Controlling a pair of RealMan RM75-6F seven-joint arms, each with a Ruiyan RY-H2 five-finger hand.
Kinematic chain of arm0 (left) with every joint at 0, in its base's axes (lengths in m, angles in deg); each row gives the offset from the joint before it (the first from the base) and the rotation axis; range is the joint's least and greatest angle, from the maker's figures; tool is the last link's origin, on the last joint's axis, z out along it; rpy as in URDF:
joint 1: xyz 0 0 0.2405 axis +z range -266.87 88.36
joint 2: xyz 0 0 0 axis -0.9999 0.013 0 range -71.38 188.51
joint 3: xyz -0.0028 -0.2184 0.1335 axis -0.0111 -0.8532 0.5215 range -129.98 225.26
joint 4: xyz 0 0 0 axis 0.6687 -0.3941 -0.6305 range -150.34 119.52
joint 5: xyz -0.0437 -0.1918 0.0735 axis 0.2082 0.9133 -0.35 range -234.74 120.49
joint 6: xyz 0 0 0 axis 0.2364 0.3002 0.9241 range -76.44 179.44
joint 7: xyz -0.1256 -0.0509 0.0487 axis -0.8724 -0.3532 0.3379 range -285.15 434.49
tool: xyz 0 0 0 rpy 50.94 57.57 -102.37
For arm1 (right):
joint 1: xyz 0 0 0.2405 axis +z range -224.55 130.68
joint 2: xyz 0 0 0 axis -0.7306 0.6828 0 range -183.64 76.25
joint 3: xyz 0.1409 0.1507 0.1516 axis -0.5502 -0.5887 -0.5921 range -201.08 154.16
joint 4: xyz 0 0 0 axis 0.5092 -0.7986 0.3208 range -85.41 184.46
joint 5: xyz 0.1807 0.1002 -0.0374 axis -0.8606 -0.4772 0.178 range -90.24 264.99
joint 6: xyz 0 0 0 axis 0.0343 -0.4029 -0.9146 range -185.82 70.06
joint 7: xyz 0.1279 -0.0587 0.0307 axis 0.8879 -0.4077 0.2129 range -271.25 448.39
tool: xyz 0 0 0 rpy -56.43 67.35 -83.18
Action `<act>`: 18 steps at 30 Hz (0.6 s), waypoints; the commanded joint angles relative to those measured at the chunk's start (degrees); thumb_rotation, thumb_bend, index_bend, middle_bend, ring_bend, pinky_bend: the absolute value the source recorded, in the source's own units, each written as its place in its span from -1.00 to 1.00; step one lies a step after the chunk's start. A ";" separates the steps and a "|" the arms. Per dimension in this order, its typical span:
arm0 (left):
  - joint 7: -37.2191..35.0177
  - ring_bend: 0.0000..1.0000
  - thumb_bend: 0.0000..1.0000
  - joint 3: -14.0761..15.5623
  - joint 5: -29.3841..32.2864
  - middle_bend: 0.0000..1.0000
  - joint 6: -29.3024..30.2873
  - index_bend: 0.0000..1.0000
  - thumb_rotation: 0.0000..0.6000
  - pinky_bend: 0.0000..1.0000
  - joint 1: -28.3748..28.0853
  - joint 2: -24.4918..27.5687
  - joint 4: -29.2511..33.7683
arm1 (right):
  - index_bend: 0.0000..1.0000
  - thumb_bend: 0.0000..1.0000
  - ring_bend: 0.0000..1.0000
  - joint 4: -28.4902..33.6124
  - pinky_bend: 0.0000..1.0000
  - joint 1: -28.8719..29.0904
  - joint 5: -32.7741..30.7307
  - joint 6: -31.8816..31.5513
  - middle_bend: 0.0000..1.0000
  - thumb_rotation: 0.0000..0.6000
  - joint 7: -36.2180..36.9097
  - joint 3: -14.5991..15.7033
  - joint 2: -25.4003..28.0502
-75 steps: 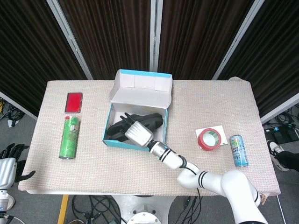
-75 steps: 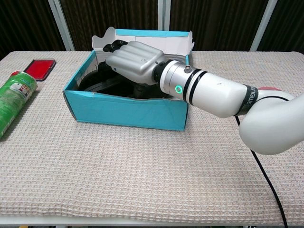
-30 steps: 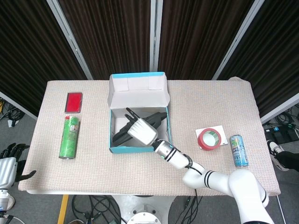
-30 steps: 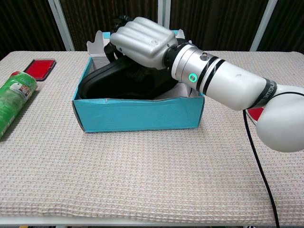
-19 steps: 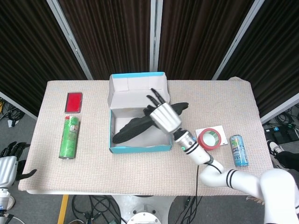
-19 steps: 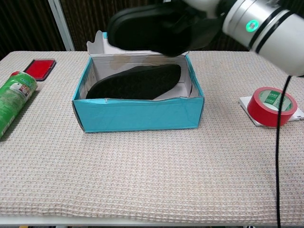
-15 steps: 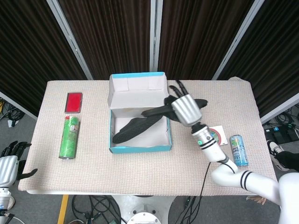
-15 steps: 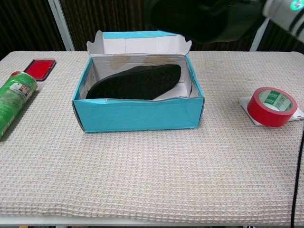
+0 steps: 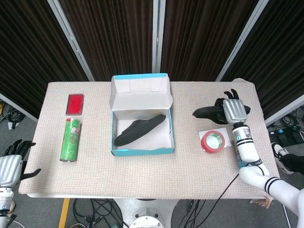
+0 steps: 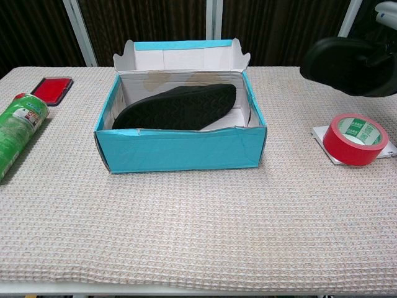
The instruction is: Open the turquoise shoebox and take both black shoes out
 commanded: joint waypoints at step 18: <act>-3.32 -0.84 -0.96 -4.40 -8.74 -0.69 -5.59 -0.55 1.00 -0.67 -11.42 9.25 8.10 | -1.00 -0.80 -1.00 14.48 -1.00 -0.98 0.24 1.47 -1.00 1.00 -2.48 -1.21 10.64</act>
